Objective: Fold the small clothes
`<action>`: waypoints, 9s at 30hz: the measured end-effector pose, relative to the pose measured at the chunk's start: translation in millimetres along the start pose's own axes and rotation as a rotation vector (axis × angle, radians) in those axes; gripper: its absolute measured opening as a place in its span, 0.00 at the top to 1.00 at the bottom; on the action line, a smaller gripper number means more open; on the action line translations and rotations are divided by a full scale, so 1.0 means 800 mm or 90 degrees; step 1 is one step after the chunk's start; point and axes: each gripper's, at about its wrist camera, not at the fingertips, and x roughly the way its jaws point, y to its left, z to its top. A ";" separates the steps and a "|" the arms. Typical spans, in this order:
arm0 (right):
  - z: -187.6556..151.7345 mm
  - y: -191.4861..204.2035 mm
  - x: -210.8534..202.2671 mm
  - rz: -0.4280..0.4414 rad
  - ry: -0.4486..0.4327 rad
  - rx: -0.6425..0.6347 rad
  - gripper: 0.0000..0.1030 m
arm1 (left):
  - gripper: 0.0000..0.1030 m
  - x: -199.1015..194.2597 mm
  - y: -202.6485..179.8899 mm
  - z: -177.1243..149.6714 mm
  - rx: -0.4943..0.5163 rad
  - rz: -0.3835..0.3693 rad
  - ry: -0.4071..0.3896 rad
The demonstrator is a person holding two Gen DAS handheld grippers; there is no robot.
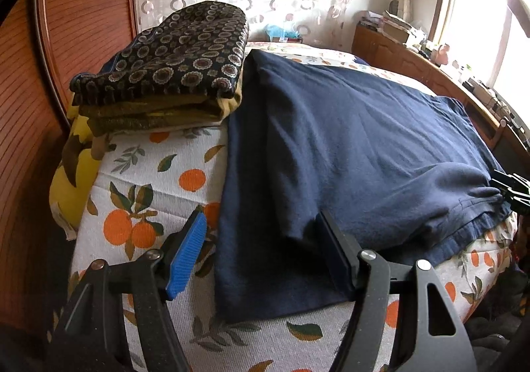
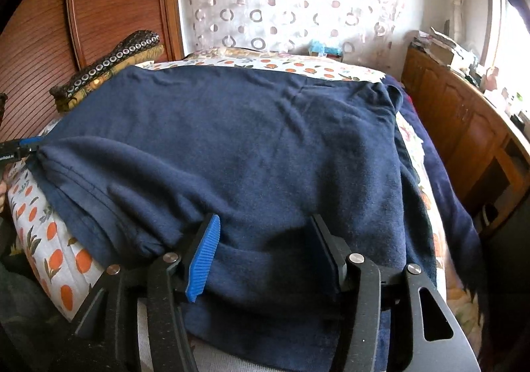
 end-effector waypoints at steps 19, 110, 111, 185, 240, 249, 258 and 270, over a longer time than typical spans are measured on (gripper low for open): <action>-0.006 -0.001 -0.003 0.001 -0.011 -0.001 0.41 | 0.93 -0.056 -0.044 0.030 0.031 -0.109 -0.107; 0.018 -0.033 0.028 0.009 0.045 -0.053 0.41 | 0.24 -0.033 -0.223 0.066 0.210 -0.235 -0.112; 0.019 -0.039 0.028 0.024 0.045 -0.037 0.41 | 0.24 -0.033 -0.223 0.066 0.209 -0.235 -0.112; 0.080 0.148 0.134 0.142 0.079 -0.238 0.33 | 0.24 -0.039 -0.124 0.083 0.087 -0.162 -0.170; 0.200 -0.071 0.250 -0.125 0.097 -0.004 0.96 | 0.24 -0.015 -0.181 0.058 0.155 -0.199 -0.112; 0.198 -0.134 0.211 -0.245 0.053 0.083 0.97 | 0.24 -0.012 -0.186 0.055 0.165 -0.202 -0.108; 0.141 -0.087 0.142 -0.183 0.011 0.042 0.63 | 0.24 -0.014 -0.194 0.051 0.171 -0.207 -0.105; -0.023 -0.052 0.028 -0.087 0.009 0.039 0.54 | 0.24 -0.012 -0.224 0.045 0.197 -0.221 -0.090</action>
